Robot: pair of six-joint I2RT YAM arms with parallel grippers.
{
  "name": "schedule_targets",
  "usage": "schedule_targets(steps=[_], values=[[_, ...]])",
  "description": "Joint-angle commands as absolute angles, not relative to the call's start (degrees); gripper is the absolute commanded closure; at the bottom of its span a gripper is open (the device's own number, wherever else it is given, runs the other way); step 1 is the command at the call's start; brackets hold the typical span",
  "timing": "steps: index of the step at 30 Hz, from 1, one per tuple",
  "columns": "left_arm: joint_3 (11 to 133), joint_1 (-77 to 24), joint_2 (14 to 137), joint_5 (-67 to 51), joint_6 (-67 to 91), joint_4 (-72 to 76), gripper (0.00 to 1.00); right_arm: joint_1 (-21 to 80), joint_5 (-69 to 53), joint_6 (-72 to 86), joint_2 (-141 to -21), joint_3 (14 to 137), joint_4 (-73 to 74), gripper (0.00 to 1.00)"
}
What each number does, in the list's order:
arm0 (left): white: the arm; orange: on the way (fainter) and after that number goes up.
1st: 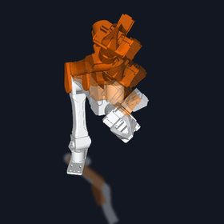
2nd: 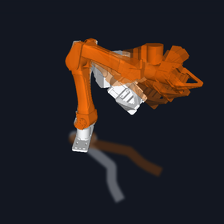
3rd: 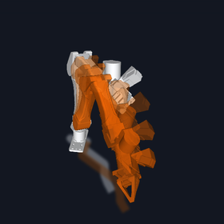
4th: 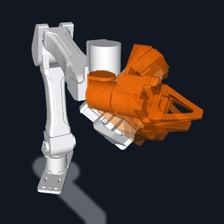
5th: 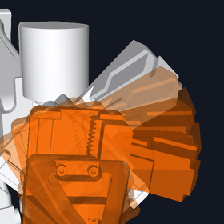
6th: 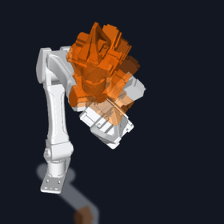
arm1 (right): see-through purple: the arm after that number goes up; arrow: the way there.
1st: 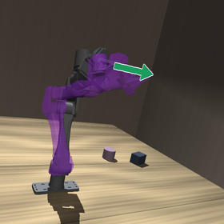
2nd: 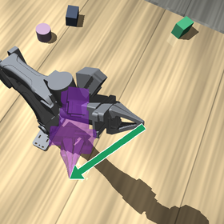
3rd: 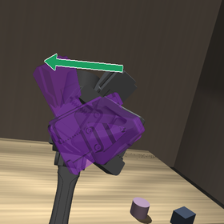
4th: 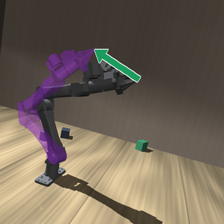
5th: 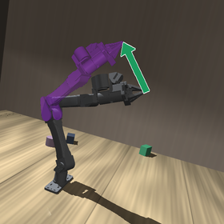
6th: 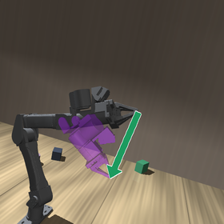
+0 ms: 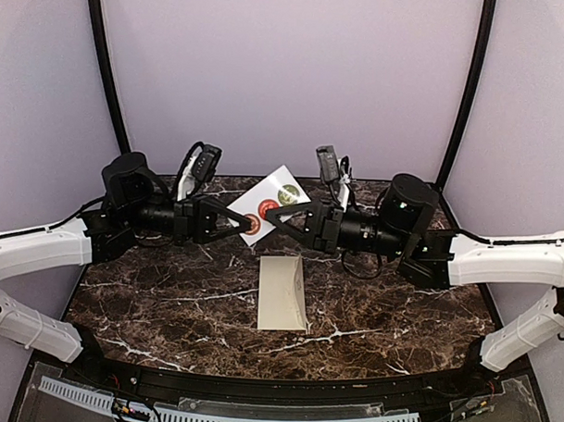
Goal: Place the letter into the envelope and seal it
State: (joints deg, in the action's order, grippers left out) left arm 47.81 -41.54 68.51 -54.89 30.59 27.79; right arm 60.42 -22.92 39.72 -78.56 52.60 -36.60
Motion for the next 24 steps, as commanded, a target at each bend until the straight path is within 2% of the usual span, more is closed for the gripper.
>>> schedule_targets(steps=[1, 12, 19, 24], values=[[47.21, -41.81, 67.99, -54.91, 31.15, 30.91, 1.0, 61.3, -23.82, 39.64, -79.55, 54.22, -37.07, 0.76], [46.86, -41.83, 68.03, -55.21, 31.19, 30.89, 1.0, 61.36, -23.57, 39.56, -79.68, 54.42, -37.48, 0.85], [47.01, -41.79, 68.1, -55.29, 31.42, 31.18, 1.0, 61.53, -24.42, 39.45, -80.22, 55.08, -37.49, 0.99], [47.15, -41.86, 68.52, -55.36, 31.59, 31.58, 1.0, 61.96, -24.95, 39.12, -80.92, 55.77, -37.16, 1.0]])
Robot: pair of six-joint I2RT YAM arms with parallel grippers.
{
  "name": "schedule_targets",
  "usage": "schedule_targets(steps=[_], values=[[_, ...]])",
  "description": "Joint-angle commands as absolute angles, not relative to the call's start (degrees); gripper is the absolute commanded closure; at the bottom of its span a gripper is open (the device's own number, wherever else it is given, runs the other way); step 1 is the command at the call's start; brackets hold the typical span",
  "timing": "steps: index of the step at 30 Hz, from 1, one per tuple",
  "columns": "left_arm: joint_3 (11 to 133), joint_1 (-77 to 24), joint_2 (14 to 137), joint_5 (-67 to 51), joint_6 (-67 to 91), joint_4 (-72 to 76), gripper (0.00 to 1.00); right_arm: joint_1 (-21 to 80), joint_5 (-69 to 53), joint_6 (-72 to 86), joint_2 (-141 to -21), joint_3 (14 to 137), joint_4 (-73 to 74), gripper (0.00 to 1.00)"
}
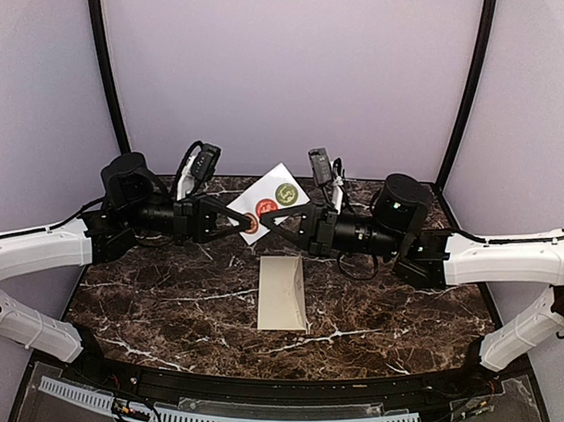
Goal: Place the letter into the envelope and seal it
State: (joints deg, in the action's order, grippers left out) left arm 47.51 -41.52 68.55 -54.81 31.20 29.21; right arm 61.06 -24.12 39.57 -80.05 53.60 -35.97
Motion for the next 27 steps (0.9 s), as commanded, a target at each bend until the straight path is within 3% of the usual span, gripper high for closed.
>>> schedule_targets(steps=[1, 27], values=[[47.19, -41.89, 68.61, -55.43, 31.62, 31.66, 1.0, 61.96, -25.08, 39.08, -81.08, 55.92, -37.11, 1.0], [47.46, -42.12, 68.88, -56.76, 33.0, 34.31, 1.0, 62.03, -22.72, 39.33, -82.41, 56.17, -35.38, 1.0]])
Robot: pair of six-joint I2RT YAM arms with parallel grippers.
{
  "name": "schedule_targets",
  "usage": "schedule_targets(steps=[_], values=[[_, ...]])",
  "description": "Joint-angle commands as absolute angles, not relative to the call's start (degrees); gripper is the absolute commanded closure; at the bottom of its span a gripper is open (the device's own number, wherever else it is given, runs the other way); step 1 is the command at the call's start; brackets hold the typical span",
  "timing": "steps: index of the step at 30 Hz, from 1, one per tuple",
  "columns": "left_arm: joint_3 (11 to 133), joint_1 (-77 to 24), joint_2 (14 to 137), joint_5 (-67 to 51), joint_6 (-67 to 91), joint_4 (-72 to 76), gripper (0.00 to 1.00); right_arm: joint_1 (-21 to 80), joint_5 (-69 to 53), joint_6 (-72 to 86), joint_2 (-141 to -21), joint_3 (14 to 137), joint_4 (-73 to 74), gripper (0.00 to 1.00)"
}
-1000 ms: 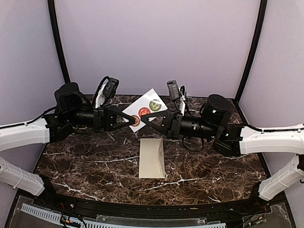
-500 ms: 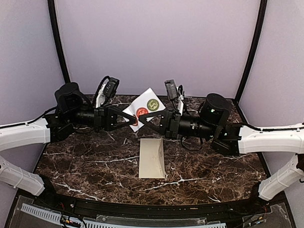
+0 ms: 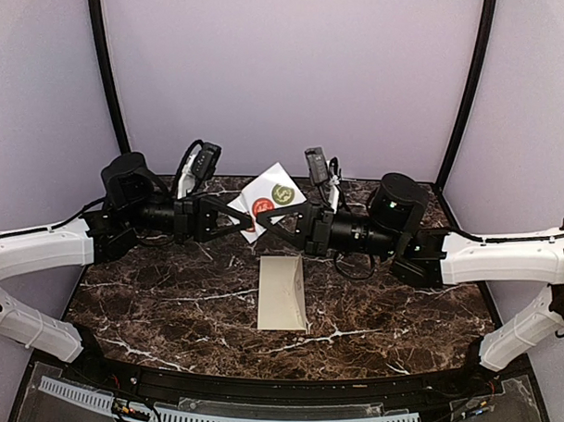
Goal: Place the letter into the envelope and seal it
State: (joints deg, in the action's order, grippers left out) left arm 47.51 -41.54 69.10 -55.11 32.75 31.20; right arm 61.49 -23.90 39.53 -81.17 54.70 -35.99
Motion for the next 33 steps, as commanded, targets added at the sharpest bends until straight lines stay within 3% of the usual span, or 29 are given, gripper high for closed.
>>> schedule_targets(steps=[1, 33], values=[[47.46, -42.15, 68.97, -56.8, 33.02, 34.35, 1.0, 61.98, -22.65, 39.28, -82.48, 56.32, -35.22, 1.0], [47.37, -42.18, 68.51, -57.24, 32.78, 34.54, 1.0, 62.04, -18.39, 39.04, -80.59, 54.09, -35.95, 1.0]])
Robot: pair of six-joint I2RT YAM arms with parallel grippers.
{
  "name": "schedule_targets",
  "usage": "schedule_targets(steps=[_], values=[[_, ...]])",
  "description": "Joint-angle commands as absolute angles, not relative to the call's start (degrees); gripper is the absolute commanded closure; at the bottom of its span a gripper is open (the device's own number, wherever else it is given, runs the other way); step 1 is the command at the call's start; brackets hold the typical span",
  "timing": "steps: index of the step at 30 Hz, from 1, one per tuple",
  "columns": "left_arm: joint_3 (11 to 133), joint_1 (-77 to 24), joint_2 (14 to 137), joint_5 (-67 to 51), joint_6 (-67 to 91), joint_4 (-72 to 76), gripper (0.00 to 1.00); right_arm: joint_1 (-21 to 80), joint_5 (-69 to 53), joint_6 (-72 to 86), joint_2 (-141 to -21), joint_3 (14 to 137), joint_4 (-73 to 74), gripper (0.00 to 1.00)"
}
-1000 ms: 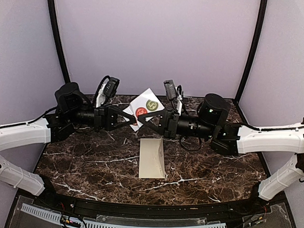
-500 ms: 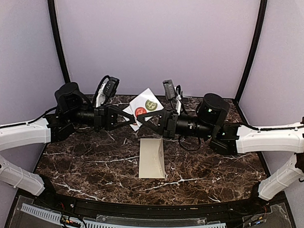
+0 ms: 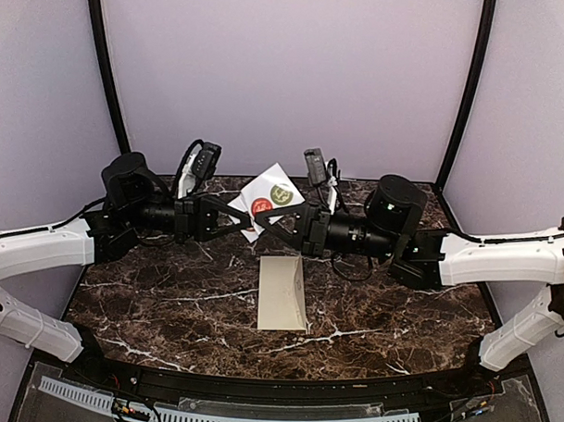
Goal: Place the letter into the envelope and seal it
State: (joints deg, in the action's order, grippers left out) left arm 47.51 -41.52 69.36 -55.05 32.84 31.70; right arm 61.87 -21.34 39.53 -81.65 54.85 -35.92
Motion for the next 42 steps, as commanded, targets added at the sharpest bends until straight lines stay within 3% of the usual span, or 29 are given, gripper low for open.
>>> schedule_targets(steps=[1, 22, 23, 29, 33, 37, 42], values=[[47.31, -42.19, 68.49, -57.27, 32.78, 34.61, 1.0, 61.98, -18.23, 39.07, -80.47, 54.09, -35.95, 1.0], [47.04, -42.28, 68.42, -57.44, 33.04, 35.2, 1.0, 62.0, -16.6, 39.44, -79.63, 53.38, -35.34, 1.0], [46.9, -42.28, 68.17, -57.08, 33.04, 35.26, 1.0, 61.98, -15.9, 39.31, -79.08, 53.17, -34.88, 0.98], [45.12, -42.16, 65.01, -49.25, 31.85, 32.49, 1.0, 61.33, -8.99, 37.69, -72.1, 49.95, -29.55, 0.57], [45.87, -42.19, 64.14, -40.05, 31.01, 25.78, 1.0, 60.93, -2.84, 36.58, -66.44, 47.39, -24.41, 0.42], [47.92, -42.23, 65.35, -31.59, 32.19, 17.93, 1.0, 61.05, -0.79, 35.3, -64.71, 47.9, -19.63, 0.4], [48.65, -42.21, 67.54, -30.7, 35.48, 16.11, 1.0, 62.64, -2.57, 33.53, -68.57, 52.05, -16.29, 0.52]])
